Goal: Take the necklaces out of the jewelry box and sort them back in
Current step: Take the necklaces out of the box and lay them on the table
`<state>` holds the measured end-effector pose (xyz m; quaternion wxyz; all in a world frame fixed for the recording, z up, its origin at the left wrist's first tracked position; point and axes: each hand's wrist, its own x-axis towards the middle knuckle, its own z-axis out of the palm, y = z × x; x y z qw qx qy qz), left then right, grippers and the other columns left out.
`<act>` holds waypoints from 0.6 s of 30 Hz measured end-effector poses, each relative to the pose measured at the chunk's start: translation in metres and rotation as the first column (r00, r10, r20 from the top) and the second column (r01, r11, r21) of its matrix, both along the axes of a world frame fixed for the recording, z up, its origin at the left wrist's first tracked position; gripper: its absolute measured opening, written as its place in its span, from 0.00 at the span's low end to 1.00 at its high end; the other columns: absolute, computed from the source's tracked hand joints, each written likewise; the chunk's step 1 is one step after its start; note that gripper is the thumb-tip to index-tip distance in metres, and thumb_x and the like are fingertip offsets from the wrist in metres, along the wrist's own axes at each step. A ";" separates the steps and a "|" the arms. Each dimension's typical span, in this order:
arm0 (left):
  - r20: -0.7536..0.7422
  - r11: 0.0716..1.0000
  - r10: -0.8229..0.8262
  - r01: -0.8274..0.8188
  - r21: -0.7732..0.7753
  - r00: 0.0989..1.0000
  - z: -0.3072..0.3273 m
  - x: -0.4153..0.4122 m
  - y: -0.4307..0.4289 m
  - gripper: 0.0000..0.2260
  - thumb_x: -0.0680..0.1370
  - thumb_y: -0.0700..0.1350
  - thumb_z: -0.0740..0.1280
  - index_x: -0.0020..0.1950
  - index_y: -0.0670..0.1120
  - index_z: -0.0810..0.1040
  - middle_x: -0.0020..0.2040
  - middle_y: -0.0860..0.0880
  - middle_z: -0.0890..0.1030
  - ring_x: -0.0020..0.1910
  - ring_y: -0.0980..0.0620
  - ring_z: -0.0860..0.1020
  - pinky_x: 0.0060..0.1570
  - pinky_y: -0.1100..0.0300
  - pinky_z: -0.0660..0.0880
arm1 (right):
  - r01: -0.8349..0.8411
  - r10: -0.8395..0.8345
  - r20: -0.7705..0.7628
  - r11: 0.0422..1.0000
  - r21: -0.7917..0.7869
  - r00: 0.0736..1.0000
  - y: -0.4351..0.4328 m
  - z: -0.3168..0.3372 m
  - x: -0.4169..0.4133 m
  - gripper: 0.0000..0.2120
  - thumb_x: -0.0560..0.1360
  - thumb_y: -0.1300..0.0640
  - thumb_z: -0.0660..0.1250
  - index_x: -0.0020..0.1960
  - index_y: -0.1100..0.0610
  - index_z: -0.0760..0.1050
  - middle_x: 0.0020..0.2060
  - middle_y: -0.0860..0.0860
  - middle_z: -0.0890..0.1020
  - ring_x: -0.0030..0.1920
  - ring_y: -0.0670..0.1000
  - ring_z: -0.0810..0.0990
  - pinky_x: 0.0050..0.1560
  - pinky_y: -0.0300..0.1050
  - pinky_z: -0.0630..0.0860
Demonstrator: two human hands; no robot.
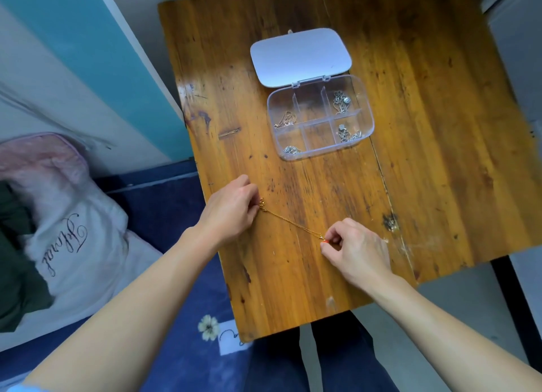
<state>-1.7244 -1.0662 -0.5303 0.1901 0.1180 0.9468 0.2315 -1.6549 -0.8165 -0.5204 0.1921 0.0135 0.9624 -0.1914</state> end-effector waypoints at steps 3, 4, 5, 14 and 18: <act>-0.016 1.000 0.008 -0.008 -0.014 1.000 0.001 0.000 -0.003 0.04 0.77 0.46 0.66 0.46 0.46 0.77 0.45 0.50 0.74 0.42 0.51 0.75 0.38 0.54 0.76 | 0.015 -0.015 -0.004 1.000 0.005 1.000 0.004 0.001 0.002 0.05 0.68 0.52 0.71 0.39 0.49 0.76 0.35 0.44 0.78 0.36 0.49 0.75 0.35 0.42 0.67; -0.015 1.000 0.018 -0.018 -0.017 1.000 0.001 -0.001 -0.002 0.04 0.77 0.45 0.66 0.45 0.46 0.77 0.45 0.50 0.74 0.41 0.51 0.75 0.38 0.54 0.76 | 0.025 -0.025 -0.001 1.000 -0.015 1.000 0.005 0.001 0.003 0.04 0.68 0.54 0.71 0.38 0.49 0.76 0.34 0.44 0.78 0.35 0.49 0.76 0.34 0.41 0.68; -0.014 0.999 0.035 -0.035 -0.017 0.999 0.002 -0.002 -0.001 0.04 0.77 0.45 0.65 0.44 0.46 0.76 0.44 0.50 0.74 0.41 0.50 0.75 0.37 0.54 0.76 | 0.042 -0.042 0.006 0.998 -0.047 0.999 0.007 0.001 0.003 0.04 0.67 0.55 0.72 0.38 0.50 0.76 0.33 0.44 0.78 0.34 0.49 0.77 0.35 0.41 0.70; 0.038 0.994 -0.110 0.110 0.021 0.993 0.002 0.001 0.019 0.08 0.74 0.49 0.70 0.52 0.51 0.78 0.44 0.53 0.71 0.43 0.54 0.71 0.35 0.62 0.68 | 0.120 -0.115 0.036 0.977 -0.176 0.993 0.008 -0.003 0.015 0.06 0.68 0.60 0.70 0.39 0.48 0.77 0.32 0.42 0.75 0.34 0.43 0.76 0.34 0.43 0.72; 0.047 0.985 -0.168 0.169 -0.025 0.985 0.005 -0.004 0.024 0.02 0.76 0.46 0.68 0.44 0.48 0.78 0.43 0.53 0.73 0.44 0.51 0.74 0.40 0.53 0.77 | 0.127 -0.120 0.050 0.975 -0.180 0.992 0.007 -0.002 0.014 0.06 0.69 0.60 0.70 0.40 0.49 0.78 0.32 0.43 0.76 0.35 0.46 0.77 0.35 0.45 0.74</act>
